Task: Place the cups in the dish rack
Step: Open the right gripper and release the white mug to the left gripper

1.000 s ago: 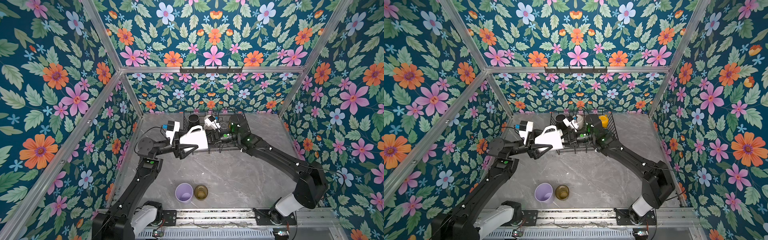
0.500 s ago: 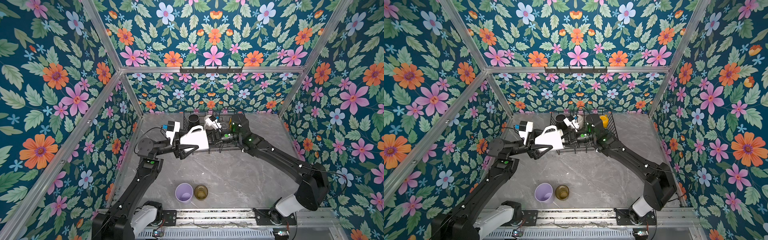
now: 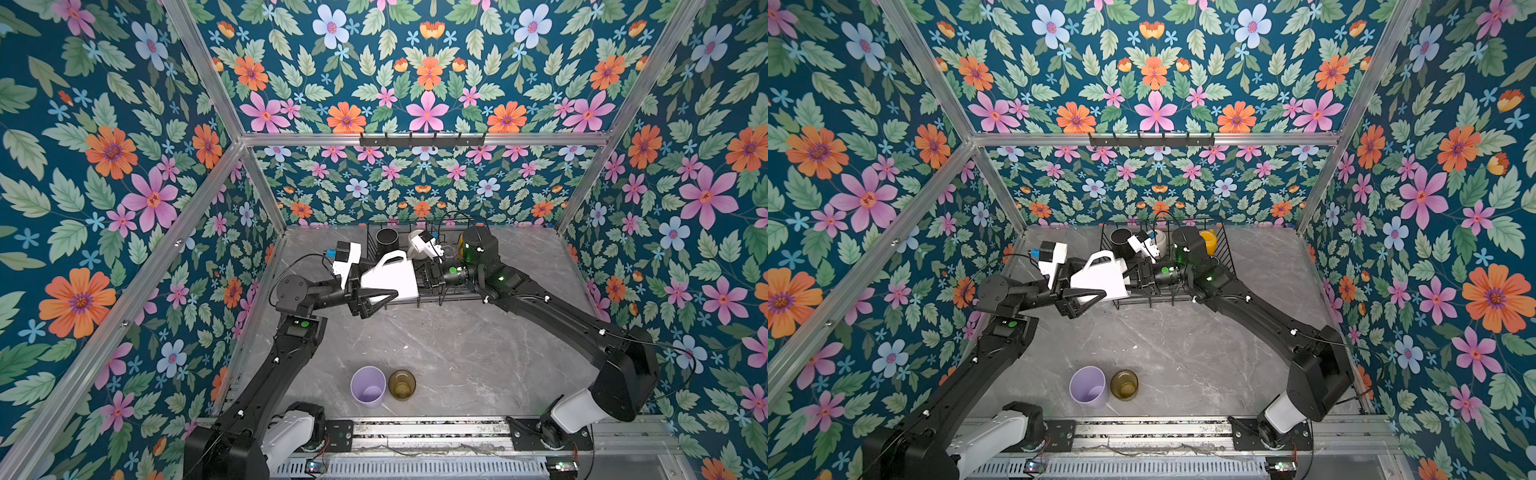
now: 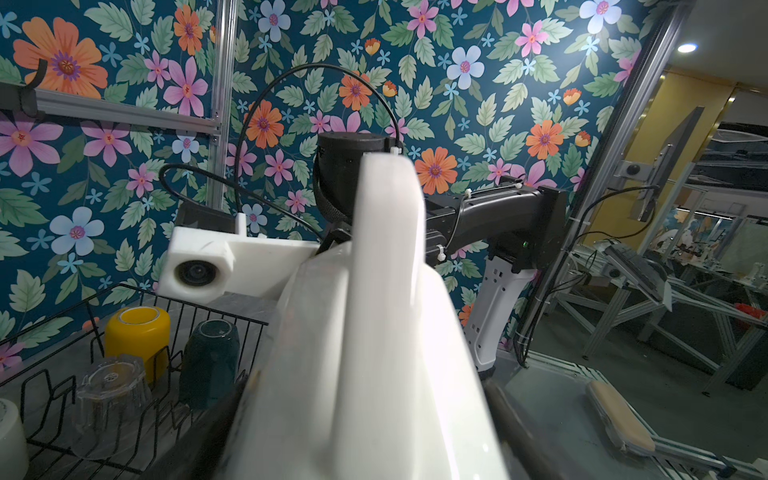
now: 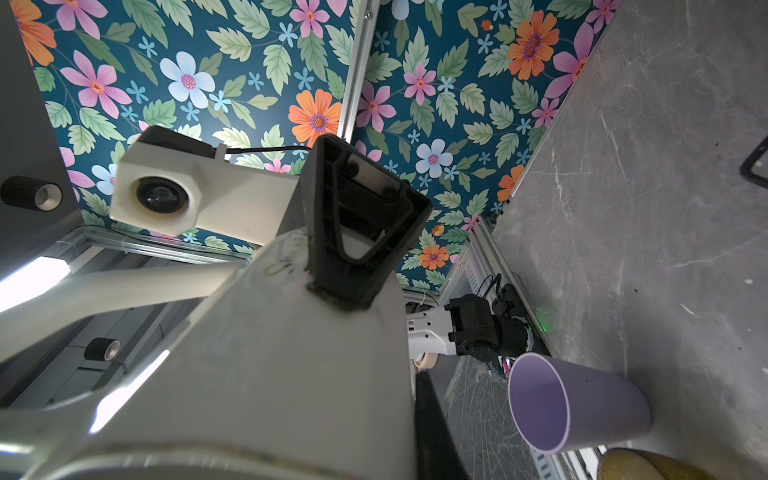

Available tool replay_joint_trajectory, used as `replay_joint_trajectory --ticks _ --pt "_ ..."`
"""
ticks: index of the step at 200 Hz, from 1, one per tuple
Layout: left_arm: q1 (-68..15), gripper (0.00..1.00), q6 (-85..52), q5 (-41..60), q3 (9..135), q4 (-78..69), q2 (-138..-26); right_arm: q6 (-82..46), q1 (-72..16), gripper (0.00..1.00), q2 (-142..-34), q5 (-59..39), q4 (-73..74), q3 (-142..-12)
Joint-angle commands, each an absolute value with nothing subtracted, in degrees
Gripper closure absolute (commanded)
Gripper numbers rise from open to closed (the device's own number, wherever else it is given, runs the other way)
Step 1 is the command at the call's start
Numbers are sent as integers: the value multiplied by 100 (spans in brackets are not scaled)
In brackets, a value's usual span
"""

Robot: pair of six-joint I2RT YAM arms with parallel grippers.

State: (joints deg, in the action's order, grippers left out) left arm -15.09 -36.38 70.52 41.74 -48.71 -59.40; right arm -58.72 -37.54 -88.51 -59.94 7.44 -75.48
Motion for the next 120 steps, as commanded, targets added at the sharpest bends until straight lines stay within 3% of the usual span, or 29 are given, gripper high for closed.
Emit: replay_joint_trajectory --ticks 1,29,73,120 --pt "-1512 100 -3558 7053 4214 -4792 -5928 -5752 -3735 100 -8798 -5999 1099 -7616" --pt "-1512 100 -3224 6788 4300 -4365 -5887 -5765 -3732 86 -8780 -5969 1099 -7584" --pt "-1509 100 -2988 6505 4376 -4088 -5797 -5797 -3709 78 -8758 -5924 1107 -7518" --pt "-1498 100 -2920 6279 4398 -4014 -5750 -5852 -3666 63 -8684 -5852 1116 -7397"
